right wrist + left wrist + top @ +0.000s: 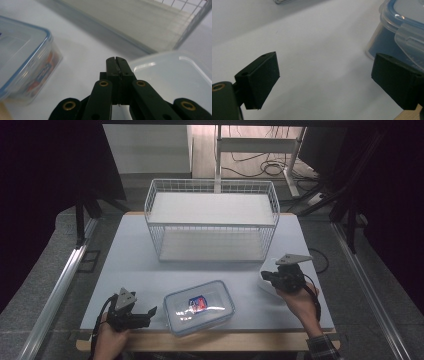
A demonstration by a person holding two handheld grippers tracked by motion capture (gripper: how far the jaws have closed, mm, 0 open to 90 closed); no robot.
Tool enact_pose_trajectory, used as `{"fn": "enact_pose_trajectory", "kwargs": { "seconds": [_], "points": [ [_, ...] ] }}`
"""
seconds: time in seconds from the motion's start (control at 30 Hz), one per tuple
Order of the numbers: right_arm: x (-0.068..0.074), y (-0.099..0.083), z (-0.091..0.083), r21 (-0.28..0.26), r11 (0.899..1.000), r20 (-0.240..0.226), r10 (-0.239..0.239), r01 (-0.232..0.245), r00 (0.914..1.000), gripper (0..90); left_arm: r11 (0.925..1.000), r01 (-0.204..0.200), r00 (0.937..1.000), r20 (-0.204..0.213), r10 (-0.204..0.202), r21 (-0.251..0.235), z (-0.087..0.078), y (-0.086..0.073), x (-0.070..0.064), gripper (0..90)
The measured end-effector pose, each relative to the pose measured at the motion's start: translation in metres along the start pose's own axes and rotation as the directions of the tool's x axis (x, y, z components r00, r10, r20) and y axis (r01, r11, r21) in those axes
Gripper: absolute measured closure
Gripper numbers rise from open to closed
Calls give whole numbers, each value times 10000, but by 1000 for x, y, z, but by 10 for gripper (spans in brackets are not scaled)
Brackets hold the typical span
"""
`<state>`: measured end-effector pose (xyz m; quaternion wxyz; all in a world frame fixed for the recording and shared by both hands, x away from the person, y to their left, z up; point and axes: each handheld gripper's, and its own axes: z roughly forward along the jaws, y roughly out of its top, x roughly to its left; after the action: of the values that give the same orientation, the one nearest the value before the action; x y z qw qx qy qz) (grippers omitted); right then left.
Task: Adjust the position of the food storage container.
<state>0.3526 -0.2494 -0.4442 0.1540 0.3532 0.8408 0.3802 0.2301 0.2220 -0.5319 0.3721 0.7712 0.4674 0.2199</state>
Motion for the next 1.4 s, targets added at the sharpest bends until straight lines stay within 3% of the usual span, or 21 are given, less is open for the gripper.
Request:
{"fn": "enact_pose_trajectory", "kwargs": {
  "seconds": [0.13,0.27,0.43,0.6,0.7,0.83,1.1,1.3,1.4],
  "points": [
    [-3,19,18,-9,10000,87,-52,52,9999,896,10000,-13,10000,-5,13,35,0,0,0,79],
    [-7,33,40,370,9993,244,-87,78,9997,895,9998,-124,9999,-17,124,152,2,-1,-1,79],
    [-16,31,59,998,9950,343,11,-45,9994,895,9994,-241,9997,25,241,266,3,-1,-3,78],
    [-20,21,61,1541,9881,359,-67,11,9993,895,9991,-271,9996,46,270,311,3,-1,-4,79],
    [-22,17,56,1374,9902,224,241,-269,9995,895,9992,-213,9998,31,212,324,3,-1,-3,79],
    [-20,11,49,1356,9903,249,282,-313,9993,895,9994,9,9999,154,-15,348,3,-1,-3,79],
    [-24,-21,15,1032,9930,352,547,-581,9979,894,9985,-30,9997,262,16,544,5,0,-6,78],
    [-38,-42,-11,834,9906,756,1020,-1083,9919,894,9987,266,9991,306,-279,429,3,0,-5,73],
    [-39,-47,-16,788,9888,989,1190,-1269,9880,891,9976,239,9984,502,-272,651,0,0,-2,61]
  ]
}}
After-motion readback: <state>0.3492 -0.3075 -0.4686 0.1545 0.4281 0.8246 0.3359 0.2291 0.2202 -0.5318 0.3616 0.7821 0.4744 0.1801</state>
